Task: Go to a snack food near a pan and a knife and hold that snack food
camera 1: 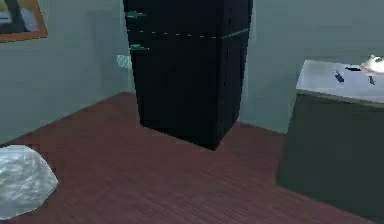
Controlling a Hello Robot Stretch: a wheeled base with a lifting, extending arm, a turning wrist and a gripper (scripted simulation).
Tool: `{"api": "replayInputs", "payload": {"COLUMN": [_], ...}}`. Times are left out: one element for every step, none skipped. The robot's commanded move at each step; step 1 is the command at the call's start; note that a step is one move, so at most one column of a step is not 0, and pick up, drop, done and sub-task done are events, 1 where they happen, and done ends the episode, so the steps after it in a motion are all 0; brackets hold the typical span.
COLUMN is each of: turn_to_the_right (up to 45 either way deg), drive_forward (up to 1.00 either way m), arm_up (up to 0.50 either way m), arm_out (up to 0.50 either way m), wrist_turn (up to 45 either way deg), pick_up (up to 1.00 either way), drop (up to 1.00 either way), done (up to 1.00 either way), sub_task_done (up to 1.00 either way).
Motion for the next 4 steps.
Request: {"api": "replayInputs", "payload": {"turn_to_the_right": [30.0,0.0,45.0,42.0], "drive_forward": [0.0,0.85,0.0,0.0], "arm_up": [0.0,0.0,0.0,0.0], "arm_out": [0.0,0.0,0.0,0.0], "wrist_turn": [0.0,0.0,0.0,0.0], "pick_up": [0.0,0.0,0.0,0.0], "drop": [0.0,0.0,0.0,0.0], "done": [0.0,0.0,0.0,0.0], "sub_task_done": [0.0,0.0,0.0,0.0]}}
